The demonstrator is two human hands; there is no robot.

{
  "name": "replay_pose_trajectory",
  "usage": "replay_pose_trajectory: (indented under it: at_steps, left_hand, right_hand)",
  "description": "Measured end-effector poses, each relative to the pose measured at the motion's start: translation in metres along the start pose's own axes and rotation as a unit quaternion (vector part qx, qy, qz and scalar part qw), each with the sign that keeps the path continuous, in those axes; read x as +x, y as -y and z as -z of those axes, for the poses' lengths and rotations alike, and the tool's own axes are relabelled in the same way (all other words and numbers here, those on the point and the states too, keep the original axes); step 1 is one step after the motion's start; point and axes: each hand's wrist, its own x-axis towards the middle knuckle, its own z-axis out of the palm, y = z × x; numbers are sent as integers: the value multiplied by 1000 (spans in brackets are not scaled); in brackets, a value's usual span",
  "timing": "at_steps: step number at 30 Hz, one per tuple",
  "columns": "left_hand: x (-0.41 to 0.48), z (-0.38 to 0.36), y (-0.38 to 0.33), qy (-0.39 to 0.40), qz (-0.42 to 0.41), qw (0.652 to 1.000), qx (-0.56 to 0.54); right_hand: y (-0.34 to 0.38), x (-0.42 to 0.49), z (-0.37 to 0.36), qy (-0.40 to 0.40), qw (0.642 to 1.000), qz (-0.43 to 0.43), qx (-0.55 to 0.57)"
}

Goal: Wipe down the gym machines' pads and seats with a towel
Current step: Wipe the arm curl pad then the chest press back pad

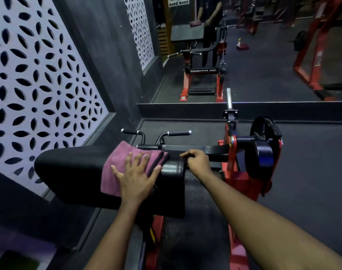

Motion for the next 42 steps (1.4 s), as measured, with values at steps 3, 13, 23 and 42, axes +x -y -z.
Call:
replay_pose_trajectory:
  at_steps: [3, 13, 23, 42]
  left_hand:
    - [22, 4, 21, -13, 82, 997, -6]
    - [-9, -10, -9, -46, 26, 998, -39]
    - [15, -8, 11, -91, 144, 984, -59]
    - [23, 22, 75, 15, -60, 998, -18]
  right_hand:
    - [-1, -2, -2, -5, 1000, 8, -11]
    - [14, -12, -14, -59, 997, -36, -28]
    - [15, -51, -50, -191, 979, -68, 32]
    - [44, -70, -83, -391, 901, -186, -8]
